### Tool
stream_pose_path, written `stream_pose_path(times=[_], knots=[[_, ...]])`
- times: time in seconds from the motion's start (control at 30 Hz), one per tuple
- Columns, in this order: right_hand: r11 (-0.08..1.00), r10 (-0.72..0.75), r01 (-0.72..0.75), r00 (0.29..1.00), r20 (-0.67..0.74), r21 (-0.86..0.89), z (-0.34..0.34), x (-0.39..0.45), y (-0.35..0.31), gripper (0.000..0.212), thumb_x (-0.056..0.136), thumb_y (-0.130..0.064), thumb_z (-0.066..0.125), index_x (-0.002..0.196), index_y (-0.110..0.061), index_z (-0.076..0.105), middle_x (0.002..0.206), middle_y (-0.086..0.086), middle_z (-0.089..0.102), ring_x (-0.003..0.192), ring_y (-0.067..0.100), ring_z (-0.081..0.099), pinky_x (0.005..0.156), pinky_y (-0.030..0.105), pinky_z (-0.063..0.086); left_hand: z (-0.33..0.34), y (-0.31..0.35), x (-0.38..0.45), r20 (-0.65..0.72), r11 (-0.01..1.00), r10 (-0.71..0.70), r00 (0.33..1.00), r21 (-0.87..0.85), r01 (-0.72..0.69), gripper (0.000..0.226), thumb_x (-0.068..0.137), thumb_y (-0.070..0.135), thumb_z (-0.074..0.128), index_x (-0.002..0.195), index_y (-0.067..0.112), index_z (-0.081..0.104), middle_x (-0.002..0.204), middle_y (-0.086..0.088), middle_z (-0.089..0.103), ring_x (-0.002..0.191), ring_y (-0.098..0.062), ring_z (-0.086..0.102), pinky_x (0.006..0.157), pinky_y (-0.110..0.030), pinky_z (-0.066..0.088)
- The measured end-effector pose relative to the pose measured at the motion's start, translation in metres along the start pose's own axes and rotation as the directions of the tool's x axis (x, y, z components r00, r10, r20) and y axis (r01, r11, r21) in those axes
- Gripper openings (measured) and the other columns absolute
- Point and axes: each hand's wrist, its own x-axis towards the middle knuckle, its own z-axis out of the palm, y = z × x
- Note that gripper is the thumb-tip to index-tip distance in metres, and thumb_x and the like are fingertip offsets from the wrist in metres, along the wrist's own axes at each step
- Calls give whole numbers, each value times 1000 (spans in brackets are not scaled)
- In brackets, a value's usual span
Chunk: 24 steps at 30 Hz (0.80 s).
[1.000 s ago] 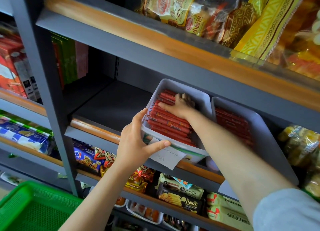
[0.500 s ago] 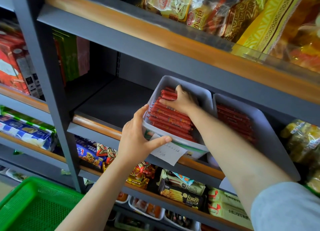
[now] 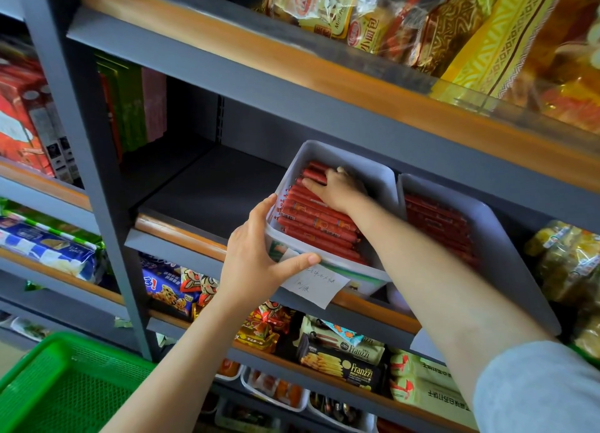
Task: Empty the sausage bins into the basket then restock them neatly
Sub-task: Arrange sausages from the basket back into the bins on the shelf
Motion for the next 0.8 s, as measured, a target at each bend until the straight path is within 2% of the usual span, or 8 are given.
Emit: stream_pose_path(times=[0.17,0.27,0.37,0.43,0.5,0.57,0.67,0.8], knots=[[999,-12,11,999,33,31,-4,-8,-1,97,66,-93,34,141,-33,46,139,8,51,123,31,53,104,49,42,1,0,0,-6,1000,7,1000,10,-7,106,61,82,72,146,43,21,120,10,61,103,-25,62,86,-53,54],[992,-4,-2,999,44,126,-6,-8,-2,98,54,-96,44,130,-34,55,125,1,62,112,26,60,98,47,47,0,1,-1,-15,999,11,1000,31,-10,106,61,84,69,145,43,21,117,10,60,101,-24,61,85,-53,54],[992,43,-49,998,50,118,-8,-7,-6,107,45,-100,45,120,-26,60,112,2,66,99,25,64,92,44,51,0,1,-2,-17,999,16,1000,52,-15,105,61,84,69,145,43,20,117,11,57,100,-24,59,85,-53,54],[991,73,-77,996,43,111,-6,-3,-5,121,39,-104,41,127,-22,56,117,3,61,104,27,61,94,45,49,0,0,-1,-9,998,21,1000,52,-20,105,61,83,71,145,43,21,118,11,59,100,-24,59,84,-54,53],[990,39,-46,998,57,134,-2,2,-2,125,35,-106,41,134,-32,51,131,3,56,120,29,54,102,49,42,0,-1,-1,-8,999,28,1000,46,-28,105,62,83,70,145,43,21,120,11,60,102,-24,60,84,-53,54],[984,-30,17,997,71,175,-1,-1,0,112,40,-103,47,133,-40,51,134,-2,57,124,26,53,106,49,39,1,-1,-1,-13,999,31,999,45,-31,104,62,83,70,145,43,21,123,12,58,106,-22,59,86,-52,54],[983,-40,33,999,35,183,-5,-10,-5,92,53,-94,52,127,-38,51,125,-5,62,113,21,59,100,47,45,1,-1,0,-10,998,34,999,44,-33,105,62,82,70,146,42,21,124,13,57,107,-22,59,86,-51,54],[996,32,-28,998,-55,82,-5,-4,-8,115,49,-99,43,143,-33,28,148,11,37,135,37,37,107,58,33,0,1,0,-3,999,29,1000,43,-28,105,62,83,70,146,41,22,119,10,60,100,-23,60,83,-53,54]])
